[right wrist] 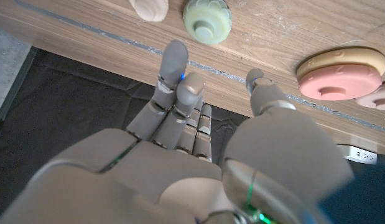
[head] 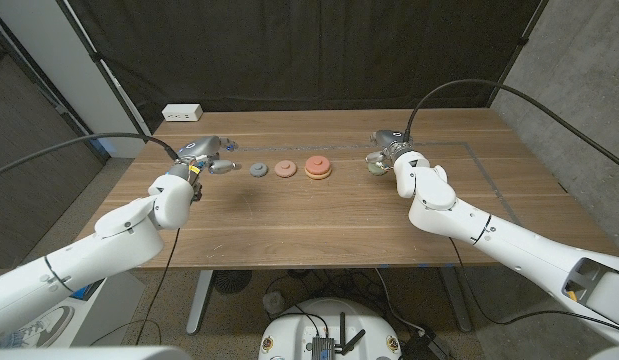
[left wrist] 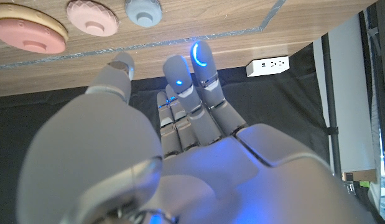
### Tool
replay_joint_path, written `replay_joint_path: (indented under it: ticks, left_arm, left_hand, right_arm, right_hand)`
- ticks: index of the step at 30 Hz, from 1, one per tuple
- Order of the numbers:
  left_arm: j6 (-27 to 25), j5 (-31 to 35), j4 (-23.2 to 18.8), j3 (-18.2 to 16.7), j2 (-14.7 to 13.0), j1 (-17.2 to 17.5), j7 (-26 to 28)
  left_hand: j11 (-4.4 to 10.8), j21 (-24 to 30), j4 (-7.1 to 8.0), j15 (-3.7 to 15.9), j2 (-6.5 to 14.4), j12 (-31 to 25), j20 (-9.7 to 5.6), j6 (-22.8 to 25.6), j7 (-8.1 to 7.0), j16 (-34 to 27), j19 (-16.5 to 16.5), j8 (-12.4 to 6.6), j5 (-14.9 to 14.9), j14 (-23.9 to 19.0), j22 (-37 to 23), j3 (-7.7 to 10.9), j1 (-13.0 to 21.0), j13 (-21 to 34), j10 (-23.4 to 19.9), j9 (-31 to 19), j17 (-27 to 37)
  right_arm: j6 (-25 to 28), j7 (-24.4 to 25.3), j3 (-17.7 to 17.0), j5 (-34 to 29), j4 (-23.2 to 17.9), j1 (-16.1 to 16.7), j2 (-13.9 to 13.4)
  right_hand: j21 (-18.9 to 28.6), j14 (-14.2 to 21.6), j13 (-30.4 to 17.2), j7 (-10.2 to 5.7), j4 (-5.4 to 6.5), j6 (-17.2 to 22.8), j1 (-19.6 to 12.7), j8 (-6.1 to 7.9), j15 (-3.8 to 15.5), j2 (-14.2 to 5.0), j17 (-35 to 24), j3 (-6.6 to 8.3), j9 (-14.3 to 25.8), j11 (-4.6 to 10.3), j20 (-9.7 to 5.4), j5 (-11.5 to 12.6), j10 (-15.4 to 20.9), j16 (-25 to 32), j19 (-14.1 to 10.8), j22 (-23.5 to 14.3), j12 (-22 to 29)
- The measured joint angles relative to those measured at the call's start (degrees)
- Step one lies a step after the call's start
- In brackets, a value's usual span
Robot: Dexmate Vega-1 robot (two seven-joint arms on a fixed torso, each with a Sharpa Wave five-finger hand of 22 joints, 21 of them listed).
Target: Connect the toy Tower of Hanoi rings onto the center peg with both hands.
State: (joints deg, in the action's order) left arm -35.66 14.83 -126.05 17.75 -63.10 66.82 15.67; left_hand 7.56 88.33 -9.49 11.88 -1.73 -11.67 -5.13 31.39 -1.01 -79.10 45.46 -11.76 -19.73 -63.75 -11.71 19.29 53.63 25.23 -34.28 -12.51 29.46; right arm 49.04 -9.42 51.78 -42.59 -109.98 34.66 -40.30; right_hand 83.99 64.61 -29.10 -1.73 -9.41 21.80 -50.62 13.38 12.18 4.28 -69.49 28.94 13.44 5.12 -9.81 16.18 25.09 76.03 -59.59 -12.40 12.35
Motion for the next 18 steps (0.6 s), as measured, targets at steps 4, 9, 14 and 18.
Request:
replay_joint_path:
  ticks: [4, 9, 14, 18]
  left_arm:
    - [0.03, 0.81, 0.00, 0.00, 0.00, 0.00, -1.93]
    - [0.26, 1.96, 1.30, 3.84, -1.45, -5.81, -4.10]
    - [0.62, 3.02, 1.97, 5.36, -1.51, -8.13, -5.99]
    - [1.22, 3.81, 2.82, 6.73, -1.15, -10.19, -7.94]
  left_hand:
    - [0.00, 0.00, 0.00, 0.00, -0.30, 0.00, -0.08, 0.00, 0.00, 0.00, -0.08, 0.00, 0.00, 0.00, 0.00, 0.00, 0.30, -0.27, 0.00, 0.00, 0.00]
    - [0.00, 0.00, 0.00, 0.00, -0.30, 0.00, 0.10, 0.00, 0.00, 0.00, -0.33, 0.00, 0.00, 0.00, 0.00, 0.00, 0.30, -0.26, 0.00, 0.00, -0.22]
    - [-0.15, 0.00, 0.18, 0.00, -0.30, 0.25, 0.10, -0.43, -0.23, -0.44, -0.33, 0.00, 0.00, 0.00, -0.01, -0.18, 0.30, -0.26, 0.64, 0.00, -0.10]
    - [0.09, 0.00, 0.32, 0.00, -0.30, 0.25, 0.10, -0.63, -0.20, -0.44, -0.33, 0.00, 0.00, 0.00, -0.01, -0.32, 0.30, -0.44, 0.91, 0.00, -0.24]
  right_arm:
    - [0.00, 0.00, 0.00, 0.00, -0.06, 0.04, -0.08]
    - [0.49, 0.13, 0.00, 0.42, -0.10, 0.08, -0.16]
    - [0.61, 0.23, 0.01, 0.69, -0.10, 0.11, -0.23]
    - [0.72, 0.26, 0.06, 0.88, -0.10, 0.11, -0.26]
  right_hand:
    - [-0.01, 0.00, 0.00, 0.00, 0.00, 0.00, 0.00, 0.00, 0.00, 0.00, 0.00, 0.00, 0.00, 0.00, 0.00, 0.00, 0.00, 0.00, 0.00, 0.13, 0.00]
    - [-0.01, 0.00, 0.00, 0.21, 0.00, 0.21, 0.00, 0.00, 0.00, 0.00, 0.12, 0.00, 0.00, 0.00, 0.00, 0.00, 0.00, -0.40, 0.00, 0.17, 0.00]
    - [-0.01, 0.00, 0.00, 0.21, 0.00, 0.20, 0.00, 0.00, 0.00, 0.00, 0.11, -0.01, 0.00, 0.00, 0.00, 0.00, 0.00, -0.40, 0.00, 0.17, 0.00]
    - [-0.02, 0.00, 0.01, 0.21, 0.25, 0.20, 0.00, 0.00, 0.00, 0.00, 0.11, 0.24, 0.00, -0.11, 0.00, 0.00, 0.52, -0.40, 0.00, 0.16, 0.00]
